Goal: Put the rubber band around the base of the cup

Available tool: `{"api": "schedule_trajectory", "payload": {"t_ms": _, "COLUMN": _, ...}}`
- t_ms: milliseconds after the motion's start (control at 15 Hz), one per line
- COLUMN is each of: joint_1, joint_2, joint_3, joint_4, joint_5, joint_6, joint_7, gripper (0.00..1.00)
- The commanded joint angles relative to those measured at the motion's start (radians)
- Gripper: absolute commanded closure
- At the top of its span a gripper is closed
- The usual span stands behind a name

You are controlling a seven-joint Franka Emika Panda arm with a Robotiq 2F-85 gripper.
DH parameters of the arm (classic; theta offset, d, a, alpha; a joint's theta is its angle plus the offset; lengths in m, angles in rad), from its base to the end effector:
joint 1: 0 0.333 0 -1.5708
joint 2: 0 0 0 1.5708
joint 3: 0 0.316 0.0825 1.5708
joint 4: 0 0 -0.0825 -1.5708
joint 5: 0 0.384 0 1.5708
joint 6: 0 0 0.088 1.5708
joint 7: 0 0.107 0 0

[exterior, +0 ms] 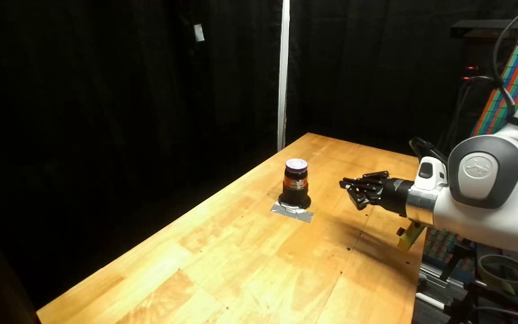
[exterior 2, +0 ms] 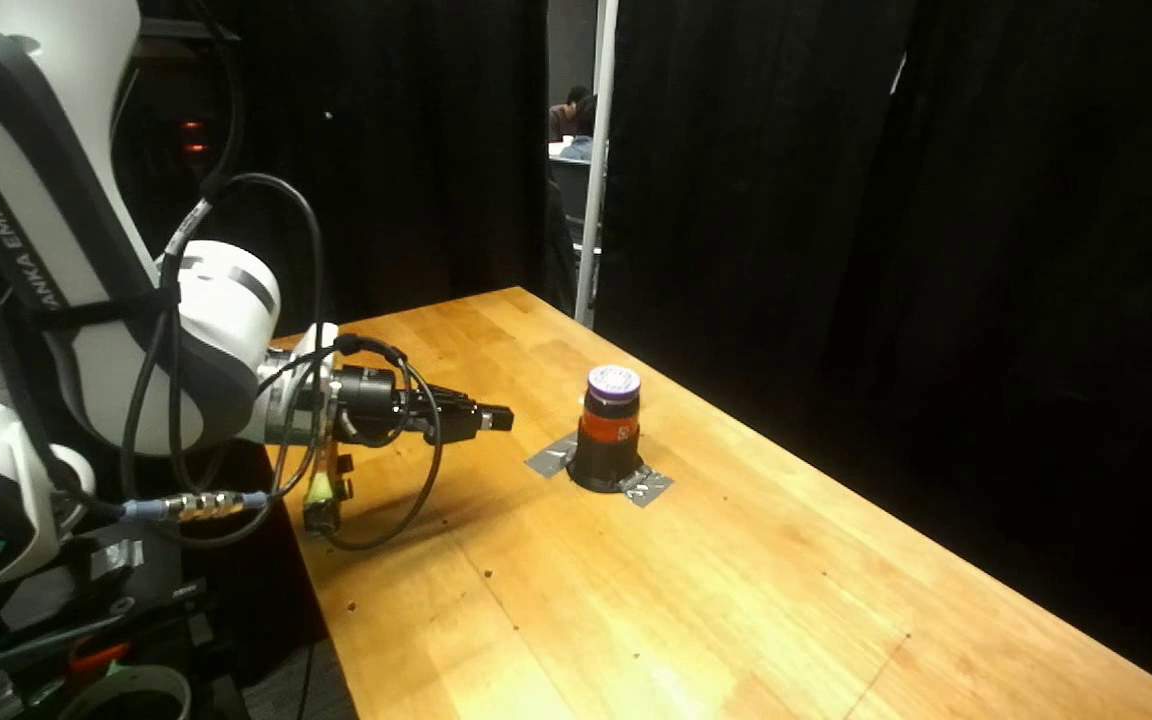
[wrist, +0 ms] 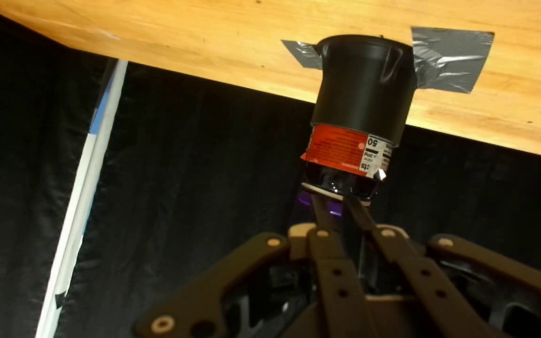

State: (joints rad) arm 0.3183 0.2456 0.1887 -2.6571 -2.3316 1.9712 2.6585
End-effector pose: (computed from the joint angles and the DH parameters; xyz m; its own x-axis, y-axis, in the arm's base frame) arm 0.3699 0.1588 0.1568 0.3034 0.1980 0.9320 -0.1674 -0.9519 0.2567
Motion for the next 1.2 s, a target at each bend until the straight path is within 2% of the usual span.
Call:
{"api": "schedule_trajectory", "payload": {"t_ms": 0, "joint_1": -0.034, "joint_2": -0.011, "joint_3": 0.06, "joint_4": -0.054, "joint_5": -0.031, "joint_6": -0.1, "joint_7": 0.031, "gripper": 0.87}}
{"api": "schedule_trajectory", "payload": {"t_ms": 267, "joint_1": -0.049, "joint_2": -0.014, "joint_3": 0.086, "joint_4": -0.077, "joint_5": -0.039, "joint_6": -0.129, "joint_7": 0.029, "gripper": 0.86}}
{"api": "schedule_trajectory", "payload": {"t_ms": 333, "joint_1": -0.075, "joint_2": -0.059, "joint_3": 0.076, "joint_4": -0.081, "joint_5": -0.095, "joint_6": -0.022, "joint_7": 0.003, "gripper": 0.6}}
{"api": "schedule_trajectory", "payload": {"t_ms": 400, "joint_1": -0.092, "joint_2": -0.093, "joint_3": 0.071, "joint_4": -0.085, "joint_5": -0.129, "joint_6": 0.045, "joint_7": -0.012, "gripper": 0.59}}
{"api": "schedule_trajectory", "payload": {"t_ms": 533, "joint_1": -0.195, "joint_2": -0.133, "joint_3": 0.127, "joint_4": -0.076, "joint_5": -0.172, "joint_6": 0.223, "joint_7": -0.104, "gripper": 0.45}}
{"api": "schedule_trajectory", "payload": {"t_ms": 800, "joint_1": -0.295, "joint_2": -0.181, "joint_3": 0.149, "joint_4": 0.005, "joint_5": -0.018, "joint_6": 0.552, "joint_7": -0.376, "gripper": 0.15}}
{"api": "schedule_trajectory", "payload": {"t_ms": 867, "joint_1": -0.25, "joint_2": -0.213, "joint_3": 0.066, "joint_4": 0.007, "joint_5": 0.034, "joint_6": 0.633, "joint_7": -0.451, "gripper": 0.08}}
{"api": "schedule_trajectory", "payload": {"t_ms": 933, "joint_1": -0.273, "joint_2": -0.245, "joint_3": 0.036, "joint_4": 0.004, "joint_5": 0.076, "joint_6": 0.711, "joint_7": -0.531, "gripper": 0.01}}
{"api": "schedule_trajectory", "payload": {"t_ms": 1133, "joint_1": -0.279, "joint_2": -0.25, "joint_3": -0.046, "joint_4": -0.003, "joint_5": 0.252, "joint_6": 0.778, "joint_7": -0.765, "gripper": 0.0}}
